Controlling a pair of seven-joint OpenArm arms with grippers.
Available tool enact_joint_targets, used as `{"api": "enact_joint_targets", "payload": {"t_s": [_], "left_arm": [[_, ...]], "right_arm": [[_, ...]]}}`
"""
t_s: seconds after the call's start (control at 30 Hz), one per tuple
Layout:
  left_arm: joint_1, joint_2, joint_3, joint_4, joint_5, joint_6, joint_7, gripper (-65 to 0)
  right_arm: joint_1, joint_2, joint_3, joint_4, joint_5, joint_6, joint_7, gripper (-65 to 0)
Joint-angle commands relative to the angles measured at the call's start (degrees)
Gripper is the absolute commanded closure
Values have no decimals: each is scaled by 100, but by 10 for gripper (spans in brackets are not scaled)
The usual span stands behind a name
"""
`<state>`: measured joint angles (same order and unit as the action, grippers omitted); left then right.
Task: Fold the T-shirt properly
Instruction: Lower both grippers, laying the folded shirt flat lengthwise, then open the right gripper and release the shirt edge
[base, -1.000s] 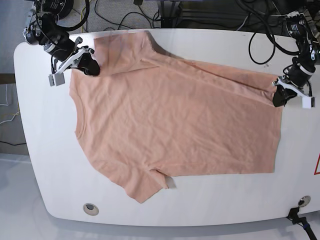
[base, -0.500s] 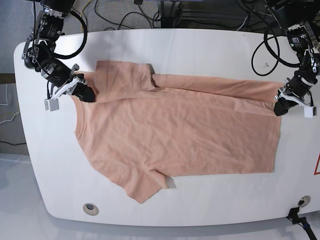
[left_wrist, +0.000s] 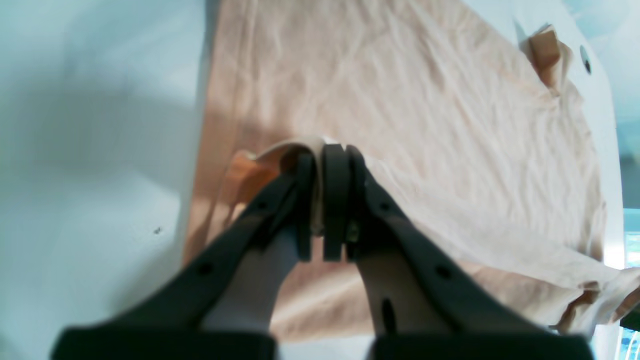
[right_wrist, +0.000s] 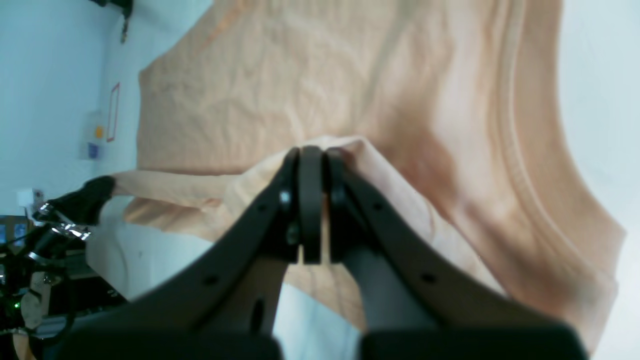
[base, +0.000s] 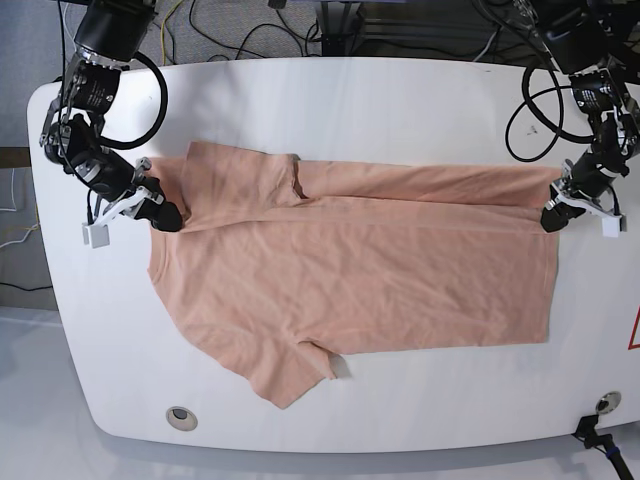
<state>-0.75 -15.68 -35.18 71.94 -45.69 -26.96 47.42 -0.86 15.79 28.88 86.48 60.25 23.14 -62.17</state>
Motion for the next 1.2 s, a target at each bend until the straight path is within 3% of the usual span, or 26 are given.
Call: {"api": "enact_joint_targets", "payload": {"t_s": [0.0,0.07,0.17,0.2,0.3,0.37,0.43,0.6,0.9,1.17], "left_arm": [[-122,-115,-21,98,116,-25,-122,-22],[-245,-115,-21,98,283,-34,-122,-64],[-298,-106,-21,98,407,-42,-113,-234],[-307,-106,-12,98,477,-42,-113,-298],[-342,-142,85,116,582,-51,-113,-413],[-430,-282,278,124,556,-60,-113,-422],[-456,-353,401,124,556,-201,-113,-422],[-272,-467,393,599,574,-535,-113,-420],[458,-458,393,1470,582,-526,-122,-420],[607,-449,384,1470,582,-526,-122,-420]], "right_arm": [[143,87,-71,95,125,38,94,0],[179,104,-211,86,125,38,94,0],[258,104,-273,-46,125,38,94,0],[293,113,-273,-160,125,29,94,-29],[311,122,-273,-274,125,29,94,-248],[311,131,-273,-213,125,29,94,-386],[284,227,-273,-10,125,29,94,-461],[-138,280,-273,798,133,38,94,-465],[-1175,254,-255,904,133,56,94,-465],[-1641,236,-264,878,125,64,94,-465]]}}
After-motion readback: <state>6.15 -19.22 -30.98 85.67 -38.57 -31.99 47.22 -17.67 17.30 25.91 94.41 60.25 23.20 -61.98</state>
